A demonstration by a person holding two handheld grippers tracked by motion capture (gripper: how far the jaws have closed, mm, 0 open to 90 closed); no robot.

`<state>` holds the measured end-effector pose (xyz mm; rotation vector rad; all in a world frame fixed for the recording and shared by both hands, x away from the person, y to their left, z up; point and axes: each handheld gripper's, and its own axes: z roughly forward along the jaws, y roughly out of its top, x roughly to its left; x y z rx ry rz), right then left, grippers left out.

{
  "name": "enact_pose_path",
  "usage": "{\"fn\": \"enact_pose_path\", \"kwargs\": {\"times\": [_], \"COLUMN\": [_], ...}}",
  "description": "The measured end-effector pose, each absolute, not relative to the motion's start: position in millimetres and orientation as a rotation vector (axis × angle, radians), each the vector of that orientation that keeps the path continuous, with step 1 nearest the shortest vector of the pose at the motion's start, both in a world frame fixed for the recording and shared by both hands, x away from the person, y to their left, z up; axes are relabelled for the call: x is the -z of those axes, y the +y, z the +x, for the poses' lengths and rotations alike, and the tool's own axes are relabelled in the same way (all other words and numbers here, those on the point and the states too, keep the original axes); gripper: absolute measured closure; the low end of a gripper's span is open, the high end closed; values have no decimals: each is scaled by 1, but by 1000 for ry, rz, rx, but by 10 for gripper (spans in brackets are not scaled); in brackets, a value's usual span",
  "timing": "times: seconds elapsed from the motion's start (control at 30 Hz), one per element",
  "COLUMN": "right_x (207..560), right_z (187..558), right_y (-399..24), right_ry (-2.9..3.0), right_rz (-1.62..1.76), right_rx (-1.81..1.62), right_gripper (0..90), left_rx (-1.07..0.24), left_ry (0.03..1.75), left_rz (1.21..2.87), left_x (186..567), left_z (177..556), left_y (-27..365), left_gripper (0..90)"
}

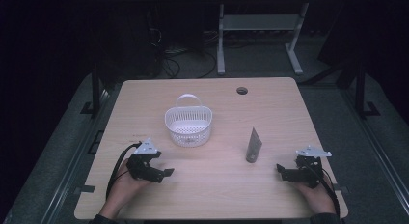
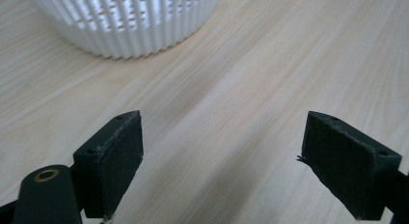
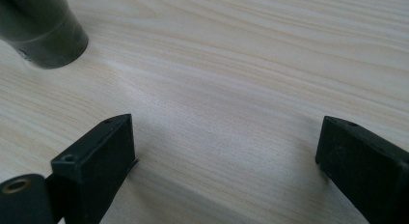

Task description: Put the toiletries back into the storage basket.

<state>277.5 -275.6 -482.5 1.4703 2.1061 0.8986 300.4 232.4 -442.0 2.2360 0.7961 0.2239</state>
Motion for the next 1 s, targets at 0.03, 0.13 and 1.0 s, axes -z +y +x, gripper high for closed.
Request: {"fn": "enact_pose_path", "kwargs": {"times": [0.03, 0.13, 1.0], "right_x": [483, 483, 482], "right_z": [278, 278, 278], "right_y": [-276, -276, -276], "right_ry": [2106, 2106, 2106], "right_rz": [1470, 1471, 1471], "right_rx": [-899, -898, -899], "right_gripper": [60, 60, 60], "left_rx": [-224, -205, -133], "left_ry": [796, 767, 564], "left_rz": [2236, 2240, 2288], "left_x": [442, 437, 393], "left_z": [300, 303, 318], "left_y": [232, 223, 159], "left_gripper": [140, 141, 147]}}
